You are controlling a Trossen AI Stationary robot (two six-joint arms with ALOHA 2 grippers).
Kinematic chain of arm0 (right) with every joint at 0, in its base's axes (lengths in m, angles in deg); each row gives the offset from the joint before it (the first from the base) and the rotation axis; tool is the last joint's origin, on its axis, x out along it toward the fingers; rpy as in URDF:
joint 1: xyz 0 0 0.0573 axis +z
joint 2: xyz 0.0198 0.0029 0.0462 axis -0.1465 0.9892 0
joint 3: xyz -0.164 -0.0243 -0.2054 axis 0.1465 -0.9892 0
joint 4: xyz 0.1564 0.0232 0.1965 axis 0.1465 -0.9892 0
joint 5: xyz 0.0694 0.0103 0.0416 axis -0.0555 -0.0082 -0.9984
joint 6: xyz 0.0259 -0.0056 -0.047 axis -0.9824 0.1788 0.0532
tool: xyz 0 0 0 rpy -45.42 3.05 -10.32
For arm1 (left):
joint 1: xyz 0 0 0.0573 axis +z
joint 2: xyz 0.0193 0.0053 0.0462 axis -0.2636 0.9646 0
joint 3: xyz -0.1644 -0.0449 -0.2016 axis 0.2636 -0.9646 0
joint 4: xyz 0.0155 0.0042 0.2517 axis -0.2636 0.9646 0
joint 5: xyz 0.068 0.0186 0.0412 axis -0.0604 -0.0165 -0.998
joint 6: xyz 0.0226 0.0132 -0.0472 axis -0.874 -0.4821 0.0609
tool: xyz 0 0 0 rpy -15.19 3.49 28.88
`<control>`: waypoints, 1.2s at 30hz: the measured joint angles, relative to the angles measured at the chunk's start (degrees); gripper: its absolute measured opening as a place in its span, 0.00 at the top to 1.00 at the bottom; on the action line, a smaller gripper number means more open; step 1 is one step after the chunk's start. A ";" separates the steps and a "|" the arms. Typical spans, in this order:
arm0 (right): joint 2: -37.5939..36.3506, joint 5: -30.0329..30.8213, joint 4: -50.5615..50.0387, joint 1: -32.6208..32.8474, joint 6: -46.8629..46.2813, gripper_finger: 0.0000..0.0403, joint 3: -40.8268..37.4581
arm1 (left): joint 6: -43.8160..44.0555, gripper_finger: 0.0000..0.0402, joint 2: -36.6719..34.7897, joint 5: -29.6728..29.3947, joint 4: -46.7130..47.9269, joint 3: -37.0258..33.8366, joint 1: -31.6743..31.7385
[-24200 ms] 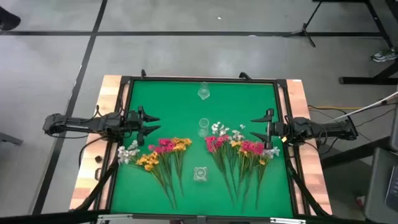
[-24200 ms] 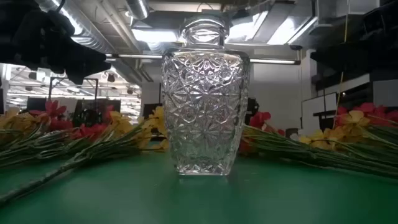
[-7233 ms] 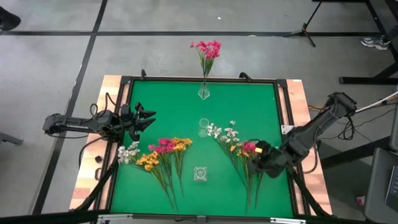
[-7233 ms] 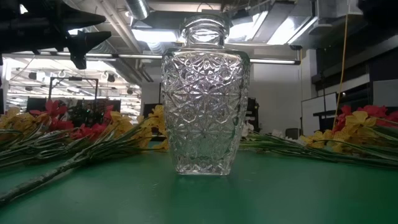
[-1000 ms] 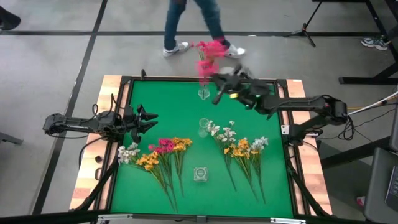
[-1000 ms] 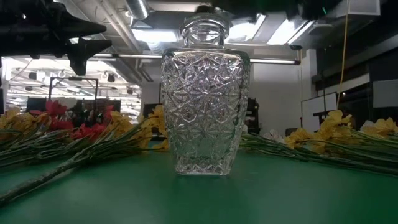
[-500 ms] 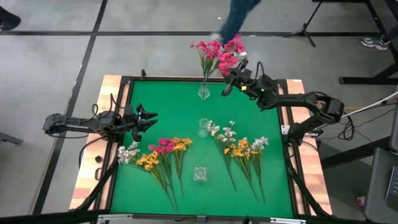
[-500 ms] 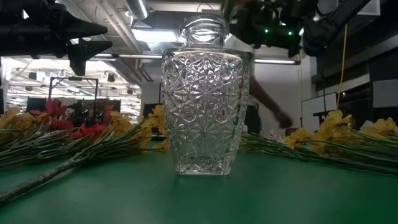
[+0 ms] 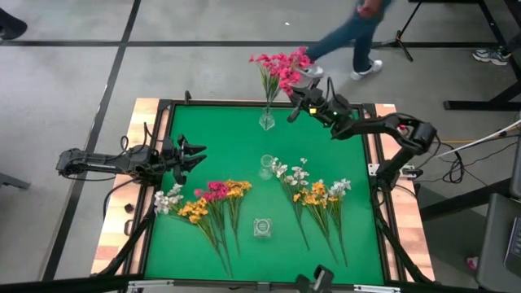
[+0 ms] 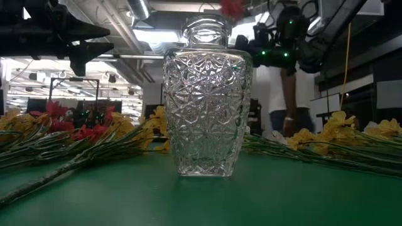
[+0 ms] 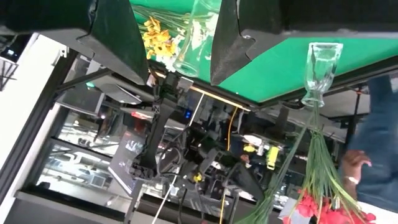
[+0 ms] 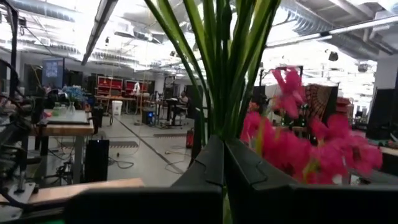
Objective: Sort flowers into vase by color
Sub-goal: Put the right pink flowers into the top transparent vase
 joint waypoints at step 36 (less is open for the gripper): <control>3.63 5.45 -13.34 0.09 -10.47 0.72 0.09 | -0.11 0.57 0.01 -0.04 0.02 0.00 0.00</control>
